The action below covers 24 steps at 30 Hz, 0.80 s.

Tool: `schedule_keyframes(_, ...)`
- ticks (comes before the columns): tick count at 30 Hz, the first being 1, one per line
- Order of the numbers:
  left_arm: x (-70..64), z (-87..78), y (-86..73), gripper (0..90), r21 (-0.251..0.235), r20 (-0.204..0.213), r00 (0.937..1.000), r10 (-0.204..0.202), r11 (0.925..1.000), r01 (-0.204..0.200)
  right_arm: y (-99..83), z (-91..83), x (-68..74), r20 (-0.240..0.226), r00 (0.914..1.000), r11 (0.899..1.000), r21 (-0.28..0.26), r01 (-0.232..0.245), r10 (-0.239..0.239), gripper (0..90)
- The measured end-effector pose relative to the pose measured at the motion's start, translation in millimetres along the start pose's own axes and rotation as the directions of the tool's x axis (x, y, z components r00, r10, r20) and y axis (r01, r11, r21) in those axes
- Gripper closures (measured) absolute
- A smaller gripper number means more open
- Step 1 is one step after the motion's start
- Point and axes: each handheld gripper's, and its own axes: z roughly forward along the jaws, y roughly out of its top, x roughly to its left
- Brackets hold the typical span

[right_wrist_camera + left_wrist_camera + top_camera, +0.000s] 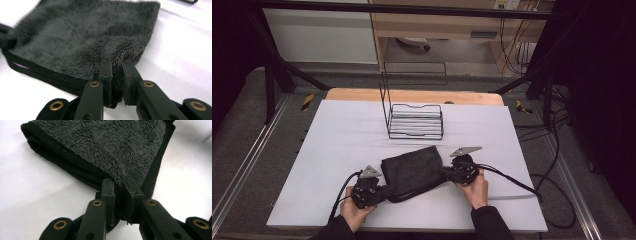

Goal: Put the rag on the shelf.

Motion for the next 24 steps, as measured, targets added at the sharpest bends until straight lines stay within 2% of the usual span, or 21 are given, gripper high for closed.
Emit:
schedule_keyframes(2, 1.2, -0.5, -0.3, 76.7, -0.001, 0.001, 1.0, 0.004, 1.0, -0.004, -3.0, -2.5, 0.0, 0.008, 1.0, 1.0, -0.025, -0.004, 0.004, 69.3)
schedule_keyframes(3, 1.7, -1.3, -0.4, 76.7, -0.008, 0.001, 0.9999, 0.011, 0.9999, -0.011, -3.0, -2.5, 0.0, 0.008, 1.0, 1.0, -0.025, -0.004, 0.004, 69.3)
schedule_keyframes(4, 2.6, -2.9, 0.3, 72.4, -0.009, 0.006, 0.9998, 0.021, 0.9998, -0.021, -4.6, -8.9, -0.4, 0.024, 0.9995, 0.998, -0.064, -0.016, 0.018, 61.0)
schedule_keyframes(6, 8.3, -12.6, 5.8, 65.8, -0.043, 0.006, 0.9989, 0.047, 0.998, -0.047, -6.4, -15.6, -1.7, 0.028, 0.999, 0.995, -0.096, -0.032, 0.035, 52.2)
schedule_keyframes(7, 8.3, -12.6, 5.8, 61.0, -0.043, 0.006, 0.9989, 0.047, 0.998, -0.047, -7.6, -18.6, -1.2, 0.038, 0.9984, 0.994, -0.103, -0.038, 0.042, 49.4)
schedule_keyframes(9, 20.3, -21.0, 18.4, 51.4, -0.059, -0.026, 0.9969, 0.074, 0.9954, -0.076, -11.6, -22.5, -1.1, 0.045, 0.9977, 0.993, -0.11, -0.046, 0.051, 45.5)
schedule_keyframes(10, 20.3, -21.0, 18.4, 48.0, -0.059, -0.026, 0.9969, 0.074, 0.9954, -0.076, -13.9, -23.5, -1.4, 0.044, 0.9972, 0.992, -0.116, -0.055, 0.06, 44.5)
schedule_keyframes(11, 25.9, -22.4, 23.5, 48.0, -0.074, -0.031, 0.9967, 0.075, 0.9943, -0.077, -13.9, -23.5, -1.4, 0.044, 0.9972, 0.992, -0.116, -0.055, 0.06, 44.5)
schedule_keyframes(12, 31.9, -22.8, 28.7, 40.5, -0.085, -0.035, 0.9963, 0.079, 0.9931, -0.081, -17.7, -23.4, -1.4, 0.046, 0.9951, 0.99, -0.119, -0.081, 0.087, 38.4)
schedule_keyframes(13, 38.0, -22.7, 34.0, 38.7, -0.089, -0.045, 0.9959, 0.078, 0.9927, -0.082, -19.3, -22.5, -1.3, 0.045, 0.9935, 0.988, -0.121, -0.099, 0.105, 38.3)
schedule_keyframes(14, 48.6, -18.1, 43.1, 38.0, -0.094, -0.052, 0.9966, 0.064, 0.9932, -0.068, -20.4, -20.9, -1.2, 0.047, 0.9937, 0.989, -0.115, -0.096, 0.102, 39.0)
schedule_keyframes(15, 48.6, -18.1, 43.1, 37.5, -0.094, -0.052, 0.9966, 0.064, 0.9932, -0.068, -21.2, -18.8, -0.2, 0.052, 0.9936, 0.989, -0.112, -0.094, 0.1, 39.3)
schedule_keyframes(17, 58.4, -10.5, 51.1, 37.3, -0.078, -0.077, 0.9959, 0.048, 0.9955, -0.054, -22.2, -14.8, 0.7, 0.045, 0.9936, 0.99, -0.102, -0.098, 0.103, 41.0)
schedule_keyframes(19, 66.5, -1.7, 56.2, 37.8, -0.07, -0.071, 0.9972, 0.023, 0.9972, -0.028, -22.8, -12.7, 0.7, 0.041, 0.9943, 0.991, -0.1, -0.094, 0.098, 42.2)
schedule_keyframes(20, 68.4, 2.9, 57.6, 38.8, -0.065, -0.076, 0.9967, 0.026, 0.9974, -0.031, -23.0, -11.5, 1.4, 0.036, 0.9941, 0.99, -0.099, -0.098, 0.102, 44.2)
schedule_keyframes(22, 70.4, 12.5, 59.1, 41.6, -0.034, -0.122, 0.99, 0.071, 0.9965, -0.076, -23.5, -9.5, 1.4, 0.034, 0.9935, 0.99, -0.095, -0.105, 0.108, 50.0)
schedule_keyframes(23, 71.9, 16.6, 59.1, 42.3, -0.019, -0.131, 0.9881, 0.081, 0.9963, -0.084, -24.0, -8.9, 1.7, 0.035, 0.9935, 0.99, -0.096, -0.104, 0.108, 51.1)
schedule_keyframes(24, 73.0, 20.0, 58.4, 44.1, -0.011, -0.119, 0.9898, 0.079, 0.9967, -0.081, -24.4, -8.5, 2.5, 0.034, 0.9929, 0.989, -0.094, -0.111, 0.114, 52.9)
